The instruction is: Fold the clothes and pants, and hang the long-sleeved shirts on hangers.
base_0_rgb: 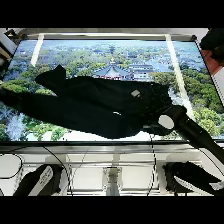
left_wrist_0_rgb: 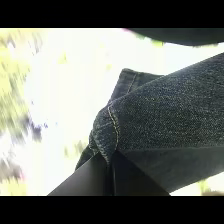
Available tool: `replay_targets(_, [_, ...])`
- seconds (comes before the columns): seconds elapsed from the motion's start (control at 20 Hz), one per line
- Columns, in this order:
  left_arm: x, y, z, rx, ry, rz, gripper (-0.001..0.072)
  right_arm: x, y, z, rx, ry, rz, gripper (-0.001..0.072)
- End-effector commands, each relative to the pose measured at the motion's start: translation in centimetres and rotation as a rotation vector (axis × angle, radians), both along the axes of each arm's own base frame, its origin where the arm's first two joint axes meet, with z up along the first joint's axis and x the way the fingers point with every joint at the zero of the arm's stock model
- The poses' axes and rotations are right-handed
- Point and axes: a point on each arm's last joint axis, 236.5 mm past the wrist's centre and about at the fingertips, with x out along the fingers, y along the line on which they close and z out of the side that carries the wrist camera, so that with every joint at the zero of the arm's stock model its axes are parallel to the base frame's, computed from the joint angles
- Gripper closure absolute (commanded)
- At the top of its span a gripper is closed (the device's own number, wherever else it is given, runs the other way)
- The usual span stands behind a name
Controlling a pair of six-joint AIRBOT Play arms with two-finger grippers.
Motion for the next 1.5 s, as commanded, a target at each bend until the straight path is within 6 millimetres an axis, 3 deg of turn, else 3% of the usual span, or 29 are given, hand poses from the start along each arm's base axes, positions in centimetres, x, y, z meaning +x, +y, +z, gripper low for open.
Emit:
replay_targets(0.0, [-5.9,1.8,-5.2,0.088,0.208,0.033,0.0683,-6.2,1.0,-2.4,0.040,0.215,0.134,0.0690])
replay_targets(0.1, [-8.0,1.7,-6.2,0.094,0.272,0.037,0.0683,-9.8,-0.1,-2.5,-0.001,0.353,0.208,0.0691])
replay_targets(0.3, [-10.5,1.2,-5.7,0.099,0.314,0.047,0.0683,-15.2,-2.6,-1.5,-0.078,0.582,0.291,0.0689])
replay_targets(0.35, [-10.8,1.2,-5.5,0.100,0.312,0.049,0.0683,-16.1,-2.6,-1.1,-0.071,0.617,0.310,0.0587])
replay_targets(0.4, [-11.0,1.0,-5.4,0.097,0.311,0.049,0.0679,-16.6,-2.5,-0.9,-0.060,0.633,0.329,0.0323])
replay_targets(0.45, [-11.2,0.8,-5.3,0.091,0.316,0.050,0.0674,-17.0,-2.3,-0.6,-0.043,0.647,0.346,0.0218])
replay_targets(0.5, [-11.6,0.6,-5.3,0.084,0.326,0.052,0.0642,-17.3,-2.1,-0.3,-0.030,0.654,0.365,0.0218])
replay_targets(0.55, [-11.8,0.3,-5.3,0.072,0.329,0.049,0.0528,-17.5,-2.0,-0.2,-0.024,0.660,0.376,0.0218])
replay_targets(0.7, [-11.5,-0.3,-5.3,0.050,0.317,0.041,0.0515,-17.3,-2.1,-0.2,-0.025,0.647,0.391,0.0219])
replay_targets(0.85, [-11.1,-1.1,-5.0,0.010,0.296,0.052,0.0515,-14.7,-1.9,-0.6,-0.047,0.532,0.369,0.0228])
replay_targets(1.05, [-8.0,-0.8,-5.1,-0.070,0.195,0.212,0.0519,-6.7,-0.3,-0.5,-0.037,0.206,0.265,0.0259])
replay_targets(1.15, [-8.1,-1.3,-8.2,-0.165,0.330,0.299,0.0515,-4.6,0.7,0.5,0.000,0.125,0.232,0.0283])
replay_targets(1.25, [-9.1,-2.3,-12.5,-0.258,0.552,0.357,0.0329,-3.8,1.0,1.0,0.010,0.091,0.226,0.0283])
replay_targets(1.3, [-9.1,-3.1,-14.4,-0.309,0.634,0.371,0.0277,-3.6,1.1,1.1,0.012,0.080,0.224,0.0282])
replay_targets(1.45, [-8.8,-4.6,-18.7,-0.417,0.809,0.437,0.0275,-3.4,1.0,1.1,0.008,0.074,0.223,0.0283])
